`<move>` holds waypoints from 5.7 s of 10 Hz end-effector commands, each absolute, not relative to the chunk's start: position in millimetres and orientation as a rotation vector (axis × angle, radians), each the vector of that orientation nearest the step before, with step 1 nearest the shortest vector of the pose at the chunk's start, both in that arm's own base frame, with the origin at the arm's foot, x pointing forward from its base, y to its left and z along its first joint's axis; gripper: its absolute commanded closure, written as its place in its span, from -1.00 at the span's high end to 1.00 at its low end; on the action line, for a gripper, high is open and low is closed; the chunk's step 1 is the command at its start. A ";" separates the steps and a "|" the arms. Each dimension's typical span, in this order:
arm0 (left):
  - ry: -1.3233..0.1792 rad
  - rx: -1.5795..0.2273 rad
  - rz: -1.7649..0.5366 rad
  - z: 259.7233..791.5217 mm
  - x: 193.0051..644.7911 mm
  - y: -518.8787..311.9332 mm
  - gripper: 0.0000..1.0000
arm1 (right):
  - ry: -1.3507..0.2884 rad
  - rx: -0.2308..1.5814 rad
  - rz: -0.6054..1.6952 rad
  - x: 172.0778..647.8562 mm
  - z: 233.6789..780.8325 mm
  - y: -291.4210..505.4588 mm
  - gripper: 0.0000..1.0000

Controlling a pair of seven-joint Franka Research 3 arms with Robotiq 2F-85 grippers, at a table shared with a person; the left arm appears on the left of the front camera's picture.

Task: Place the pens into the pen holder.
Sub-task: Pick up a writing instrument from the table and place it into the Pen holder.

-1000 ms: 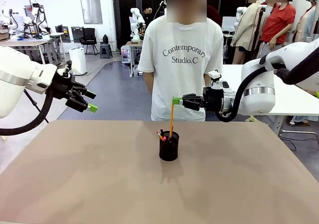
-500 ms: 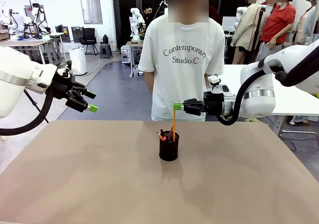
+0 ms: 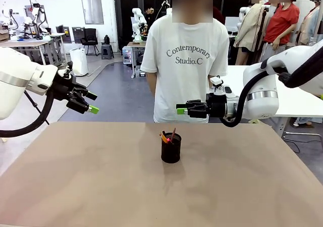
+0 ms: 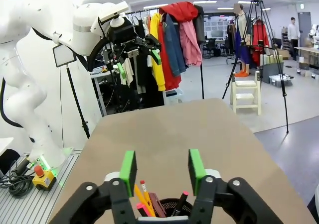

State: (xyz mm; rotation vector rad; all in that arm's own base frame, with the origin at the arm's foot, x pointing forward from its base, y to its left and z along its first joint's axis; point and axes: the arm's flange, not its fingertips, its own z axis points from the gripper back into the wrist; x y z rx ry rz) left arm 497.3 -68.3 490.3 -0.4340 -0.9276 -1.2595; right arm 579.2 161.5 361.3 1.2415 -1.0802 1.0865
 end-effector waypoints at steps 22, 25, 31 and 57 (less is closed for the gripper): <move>-0.925 -0.446 -1.263 492.4 496.6 -65.2 1.00 | -0.560 0.567 1.237 525.6 507.4 64.1 1.00; -0.925 -0.446 -1.263 492.4 496.6 -65.2 1.00 | -0.554 0.510 1.300 524.1 513.6 40.6 1.00; -0.925 -0.446 -1.263 492.4 496.6 -65.2 1.00 | -0.686 0.476 1.381 536.1 519.0 22.1 1.00; -0.925 -0.446 -1.263 492.4 496.6 -65.2 1.00 | -0.752 0.529 1.331 543.4 514.2 20.8 1.00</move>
